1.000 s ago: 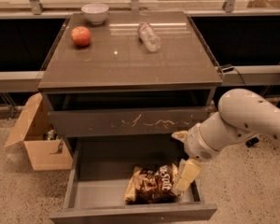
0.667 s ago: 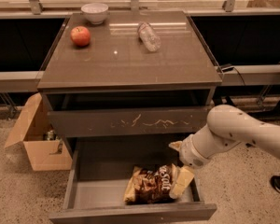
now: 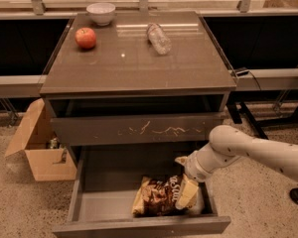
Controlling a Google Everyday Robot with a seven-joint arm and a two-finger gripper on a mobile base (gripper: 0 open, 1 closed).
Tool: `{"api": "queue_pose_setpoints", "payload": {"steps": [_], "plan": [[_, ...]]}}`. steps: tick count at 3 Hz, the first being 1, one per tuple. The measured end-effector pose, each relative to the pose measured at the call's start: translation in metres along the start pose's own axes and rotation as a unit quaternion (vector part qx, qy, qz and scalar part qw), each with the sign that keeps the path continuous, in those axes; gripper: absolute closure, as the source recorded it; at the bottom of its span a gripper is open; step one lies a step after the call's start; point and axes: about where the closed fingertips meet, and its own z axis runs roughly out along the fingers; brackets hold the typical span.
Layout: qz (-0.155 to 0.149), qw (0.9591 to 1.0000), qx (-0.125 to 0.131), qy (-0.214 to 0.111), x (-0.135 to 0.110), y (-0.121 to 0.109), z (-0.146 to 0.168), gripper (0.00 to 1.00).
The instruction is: Pick brown chip bag from middle drawer and place on counter
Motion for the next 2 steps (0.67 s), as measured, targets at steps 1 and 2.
{"api": "queue_pose_setpoints", "payload": {"steps": [1, 2], "plan": [[-0.003, 0.9999, -0.01, 0.003, 0.015, -0.024, 0.031, 0.0], [0.007, 0.9995, -0.031, 0.006, 0.033, -0.04, 0.061, 0.16]]}}
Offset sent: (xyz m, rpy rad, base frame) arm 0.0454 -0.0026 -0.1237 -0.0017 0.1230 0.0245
